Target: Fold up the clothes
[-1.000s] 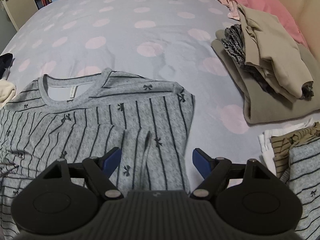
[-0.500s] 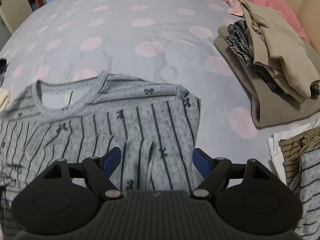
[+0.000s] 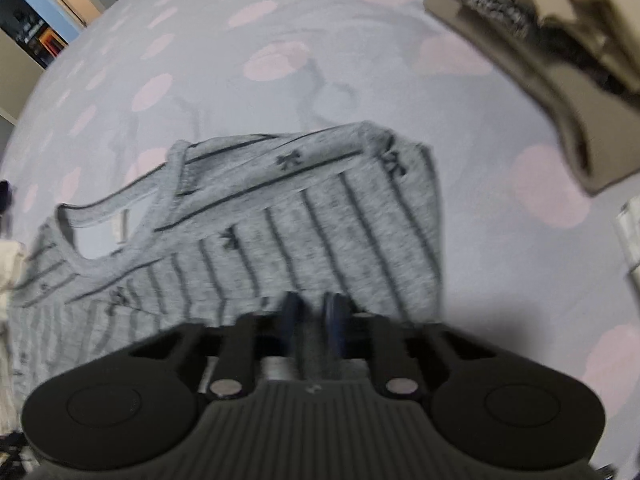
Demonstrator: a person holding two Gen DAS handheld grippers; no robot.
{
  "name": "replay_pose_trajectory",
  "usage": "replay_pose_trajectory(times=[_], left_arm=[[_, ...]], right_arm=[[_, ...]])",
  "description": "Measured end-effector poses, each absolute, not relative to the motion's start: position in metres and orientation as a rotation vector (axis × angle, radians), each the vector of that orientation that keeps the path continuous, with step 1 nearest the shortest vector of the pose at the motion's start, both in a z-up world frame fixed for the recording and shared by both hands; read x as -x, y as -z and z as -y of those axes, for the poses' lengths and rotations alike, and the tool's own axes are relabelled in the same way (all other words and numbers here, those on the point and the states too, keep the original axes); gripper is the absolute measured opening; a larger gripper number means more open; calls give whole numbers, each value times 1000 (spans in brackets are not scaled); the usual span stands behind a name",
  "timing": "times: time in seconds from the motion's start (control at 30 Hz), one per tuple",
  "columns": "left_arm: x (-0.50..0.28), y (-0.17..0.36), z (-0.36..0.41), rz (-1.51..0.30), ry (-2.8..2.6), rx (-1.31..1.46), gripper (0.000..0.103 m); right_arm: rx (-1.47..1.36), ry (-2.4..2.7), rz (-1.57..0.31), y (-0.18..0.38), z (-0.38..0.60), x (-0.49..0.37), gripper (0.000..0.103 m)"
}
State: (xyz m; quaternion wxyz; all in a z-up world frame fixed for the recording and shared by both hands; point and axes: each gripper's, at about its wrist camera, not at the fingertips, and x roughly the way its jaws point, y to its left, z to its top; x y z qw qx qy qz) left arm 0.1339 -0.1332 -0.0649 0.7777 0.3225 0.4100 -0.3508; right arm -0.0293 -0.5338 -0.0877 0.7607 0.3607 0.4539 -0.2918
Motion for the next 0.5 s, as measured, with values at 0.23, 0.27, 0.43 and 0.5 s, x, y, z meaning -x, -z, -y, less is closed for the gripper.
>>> replay_pose_trajectory(times=[0.23, 0.27, 0.43, 0.5], left_arm=[[-152, 81, 115, -951, 713, -652, 5], [-151, 83, 116, -953, 726, -664, 5], [-151, 67, 112, -1010, 793, -663, 14], [-155, 53, 107, -1014, 827, -612, 30]], right_arm=[[-759, 637, -866, 56, 531, 23, 1], [-753, 643, -871, 58, 531, 22, 1], [-742, 657, -902, 64, 533, 22, 7], [-739, 661, -914, 66, 535, 23, 9]])
